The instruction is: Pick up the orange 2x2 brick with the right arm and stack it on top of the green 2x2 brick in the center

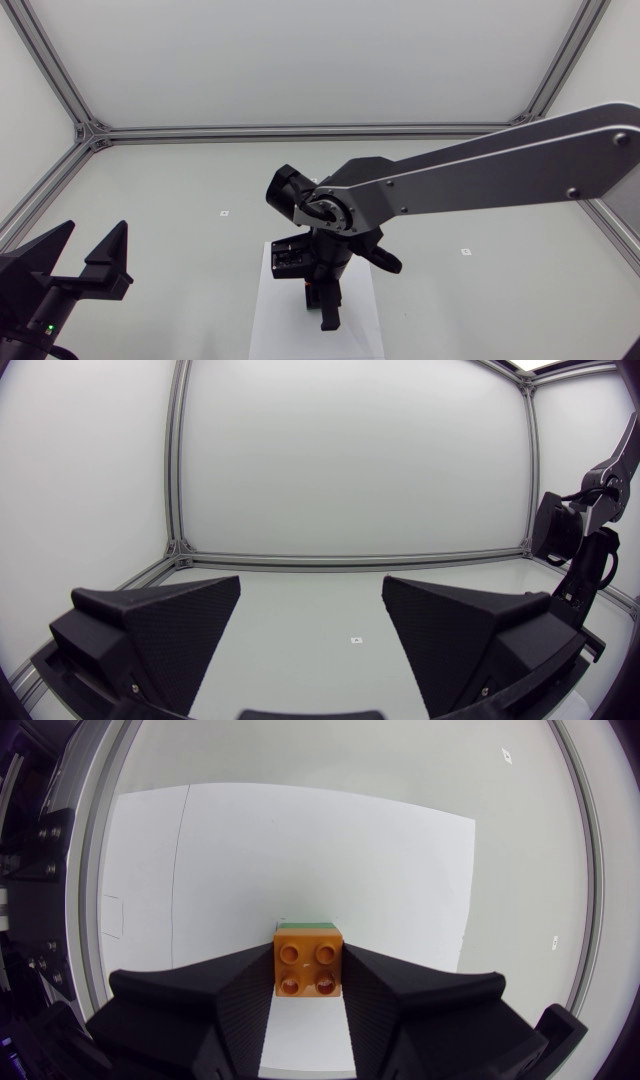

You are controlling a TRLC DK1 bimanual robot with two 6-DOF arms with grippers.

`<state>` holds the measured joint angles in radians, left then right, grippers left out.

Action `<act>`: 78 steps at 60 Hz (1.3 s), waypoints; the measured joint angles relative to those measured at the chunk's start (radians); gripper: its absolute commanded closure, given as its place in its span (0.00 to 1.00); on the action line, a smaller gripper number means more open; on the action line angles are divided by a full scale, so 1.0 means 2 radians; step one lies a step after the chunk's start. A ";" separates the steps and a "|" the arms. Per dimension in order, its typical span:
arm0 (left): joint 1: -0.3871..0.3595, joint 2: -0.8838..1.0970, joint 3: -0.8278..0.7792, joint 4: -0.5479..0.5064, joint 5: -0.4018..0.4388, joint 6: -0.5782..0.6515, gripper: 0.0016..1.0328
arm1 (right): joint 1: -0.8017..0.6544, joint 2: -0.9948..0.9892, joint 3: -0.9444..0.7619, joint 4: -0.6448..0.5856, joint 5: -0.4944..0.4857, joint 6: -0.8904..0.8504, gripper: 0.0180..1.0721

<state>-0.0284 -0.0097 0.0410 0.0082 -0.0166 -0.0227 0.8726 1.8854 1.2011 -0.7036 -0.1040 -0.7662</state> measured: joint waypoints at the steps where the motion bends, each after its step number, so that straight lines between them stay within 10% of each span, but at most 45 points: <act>1: 0.000 0.000 0.000 0.000 0.000 0.000 0.04 | 0.001 0.000 -0.001 0.000 0.000 0.000 0.72; 50: 0.000 0.000 0.000 0.000 0.000 0.000 0.04 | 0.005 0.001 0.002 -0.002 0.000 0.039 0.72; 78: 0.000 0.000 0.000 0.000 0.000 0.000 0.04 | 0.004 0.009 0.002 0.000 0.000 0.043 0.26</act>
<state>-0.0284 -0.0097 0.0410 0.0082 -0.0166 -0.0223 0.8806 1.9030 1.2049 -0.7040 -0.1032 -0.6804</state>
